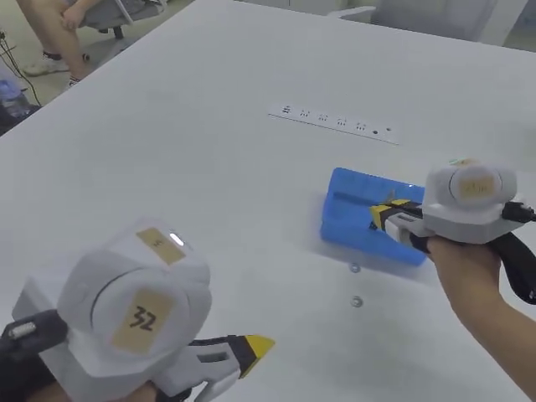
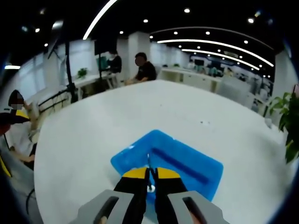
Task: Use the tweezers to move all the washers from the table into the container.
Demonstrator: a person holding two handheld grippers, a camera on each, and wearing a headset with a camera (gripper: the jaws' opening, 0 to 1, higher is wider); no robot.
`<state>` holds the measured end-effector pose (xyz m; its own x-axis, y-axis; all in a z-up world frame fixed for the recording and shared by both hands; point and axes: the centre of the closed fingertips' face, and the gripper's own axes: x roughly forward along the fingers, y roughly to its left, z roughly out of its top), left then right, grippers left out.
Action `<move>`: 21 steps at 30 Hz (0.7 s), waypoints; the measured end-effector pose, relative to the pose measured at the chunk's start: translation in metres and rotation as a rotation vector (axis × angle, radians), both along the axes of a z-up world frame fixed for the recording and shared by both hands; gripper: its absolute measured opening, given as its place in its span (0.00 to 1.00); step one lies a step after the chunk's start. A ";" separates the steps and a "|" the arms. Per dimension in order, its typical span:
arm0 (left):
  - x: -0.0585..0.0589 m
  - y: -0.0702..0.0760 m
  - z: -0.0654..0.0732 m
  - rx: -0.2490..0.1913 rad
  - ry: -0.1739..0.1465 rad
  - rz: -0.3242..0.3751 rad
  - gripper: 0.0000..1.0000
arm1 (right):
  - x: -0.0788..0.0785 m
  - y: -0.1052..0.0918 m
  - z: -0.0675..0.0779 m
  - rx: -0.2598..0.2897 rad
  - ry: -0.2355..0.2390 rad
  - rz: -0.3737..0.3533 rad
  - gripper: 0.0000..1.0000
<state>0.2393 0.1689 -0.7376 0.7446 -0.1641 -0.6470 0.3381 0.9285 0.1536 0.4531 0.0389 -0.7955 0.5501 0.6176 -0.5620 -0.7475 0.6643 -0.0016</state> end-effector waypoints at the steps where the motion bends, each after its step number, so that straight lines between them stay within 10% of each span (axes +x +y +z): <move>1: 0.000 0.000 0.000 0.000 -0.001 0.000 0.95 | -0.001 0.000 0.000 -0.001 -0.001 0.000 0.01; 12: -0.001 0.000 0.004 0.006 -0.012 -0.003 0.95 | -0.002 -0.001 0.002 -0.011 -0.004 -0.001 0.02; 21: -0.003 0.000 0.007 0.010 -0.022 -0.003 0.95 | -0.005 -0.003 0.037 0.070 -0.041 -0.014 0.02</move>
